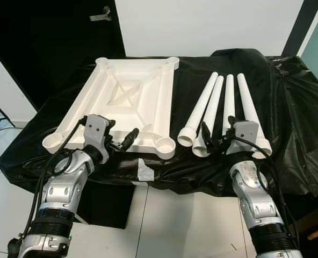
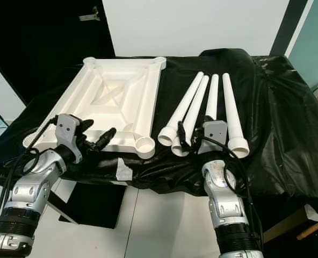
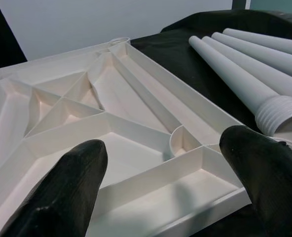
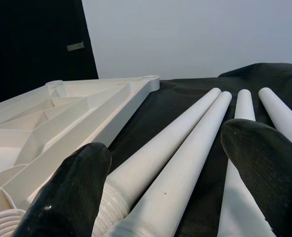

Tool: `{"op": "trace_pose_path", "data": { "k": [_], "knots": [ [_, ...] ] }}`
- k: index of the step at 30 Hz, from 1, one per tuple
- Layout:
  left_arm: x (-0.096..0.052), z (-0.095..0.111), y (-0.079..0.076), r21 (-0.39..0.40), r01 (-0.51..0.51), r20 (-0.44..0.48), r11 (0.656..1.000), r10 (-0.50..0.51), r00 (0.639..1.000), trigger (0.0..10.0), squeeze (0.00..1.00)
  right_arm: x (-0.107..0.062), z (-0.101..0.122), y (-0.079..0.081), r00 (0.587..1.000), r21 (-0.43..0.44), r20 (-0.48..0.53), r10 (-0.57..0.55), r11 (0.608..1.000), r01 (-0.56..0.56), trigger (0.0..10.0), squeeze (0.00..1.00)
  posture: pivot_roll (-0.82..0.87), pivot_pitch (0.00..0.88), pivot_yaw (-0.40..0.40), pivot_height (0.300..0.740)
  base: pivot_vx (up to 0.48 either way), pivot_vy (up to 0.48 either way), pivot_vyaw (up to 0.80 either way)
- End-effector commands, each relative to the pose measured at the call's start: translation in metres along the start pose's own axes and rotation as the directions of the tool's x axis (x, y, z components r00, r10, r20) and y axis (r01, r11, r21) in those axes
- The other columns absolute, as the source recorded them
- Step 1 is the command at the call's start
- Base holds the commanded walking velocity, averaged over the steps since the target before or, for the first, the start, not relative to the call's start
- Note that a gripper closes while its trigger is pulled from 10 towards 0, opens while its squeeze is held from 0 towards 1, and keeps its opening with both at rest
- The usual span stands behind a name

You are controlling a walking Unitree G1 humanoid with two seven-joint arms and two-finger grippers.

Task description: Building children table

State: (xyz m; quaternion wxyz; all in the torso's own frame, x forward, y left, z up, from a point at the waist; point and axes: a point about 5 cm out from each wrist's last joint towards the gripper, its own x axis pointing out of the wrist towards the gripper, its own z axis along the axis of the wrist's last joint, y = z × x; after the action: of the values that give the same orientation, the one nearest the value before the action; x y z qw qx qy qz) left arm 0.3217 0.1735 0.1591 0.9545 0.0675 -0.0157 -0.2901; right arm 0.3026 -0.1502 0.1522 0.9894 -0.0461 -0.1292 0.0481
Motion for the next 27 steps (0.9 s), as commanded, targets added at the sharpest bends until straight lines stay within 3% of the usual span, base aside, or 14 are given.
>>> {"op": "trace_pose_path", "data": {
  "k": [1,4,14,16,20,21,23,26,27],
  "knots": [
    [-0.005,-0.002,0.0,0.039,-0.005,-0.018,0.999,0.006,1.0,10.0,0.0,0.002,0.004,0.0,1.0,0.0,0.019,0.007,1.0,-0.007,10.0,0.0,-0.02,0.0,0.057,0.74,0.0,0.0,0.0],
    [-0.005,-0.004,-0.007,0.088,0.067,-0.054,0.994,-0.062,0.997,10.0,0.0,0.001,0.002,-0.005,1.0,-0.013,0.003,-0.014,1.0,0.014,10.0,0.0,-0.02,0.0,0.055,0.74,0.0,0.0,0.0],
    [-0.003,-0.013,-0.017,0.13,0.156,-0.131,0.979,-0.139,0.982,10.0,0.0,-0.001,0.0,-0.016,0.995,-0.042,-0.023,-0.098,0.994,0.097,10.0,0.0,-0.04,0.0,0.056,0.74,0.0,0.0,0.0],
    [-0.002,-0.006,-0.027,0.085,0.204,-0.091,0.975,-0.197,0.976,10.0,0.0,-0.004,-0.003,-0.034,0.972,-0.065,-0.063,-0.227,0.973,0.223,10.0,0.0,-0.04,0.0,0.058,0.74,0.0,0.0,0.0],
    [-0.003,0.003,-0.038,0.026,0.259,-0.036,0.966,-0.258,0.966,10.0,0.0,-0.006,-0.007,-0.048,0.944,-0.092,-0.1,-0.313,0.948,0.305,10.0,0.0,-0.05,0.0,0.06,0.74,0.0,0.0,0.0],
    [-0.004,0.011,-0.049,0.0,0.3,0.012,0.954,-0.3,0.954,10.0,0.0,-0.007,-0.008,-0.057,0.917,-0.107,-0.117,-0.38,0.923,0.369,10.0,0.0,-0.05,0.0,0.056,0.74,0.0,0.0,0.0],
    [-0.004,0.011,-0.049,0.0,0.3,0.012,0.954,-0.3,0.954,10.0,0.0,-0.007,-0.008,-0.057,0.917,-0.107,-0.117,-0.38,0.923,0.369,10.0,0.0,-0.05,0.0,0.056,0.74,0.0,0.0,0.0],
    [-0.003,0.021,-0.06,-0.016,0.339,0.058,0.941,-0.337,0.94,10.0,0.0,-0.008,-0.009,-0.067,0.881,-0.099,-0.158,-0.446,0.895,0.435,10.0,0.0,-0.05,0.0,0.056,0.74,0.0,0.0,0.0],
    [-0.001,0.028,-0.069,-0.03,0.362,0.09,0.932,-0.358,0.929,10.0,0.0,-0.008,-0.01,-0.077,0.846,-0.125,-0.187,-0.5,0.866,0.484,10.0,0.0,-0.06,0.0,0.059,0.74,0.0,0.0,0.0]
  ]
}}
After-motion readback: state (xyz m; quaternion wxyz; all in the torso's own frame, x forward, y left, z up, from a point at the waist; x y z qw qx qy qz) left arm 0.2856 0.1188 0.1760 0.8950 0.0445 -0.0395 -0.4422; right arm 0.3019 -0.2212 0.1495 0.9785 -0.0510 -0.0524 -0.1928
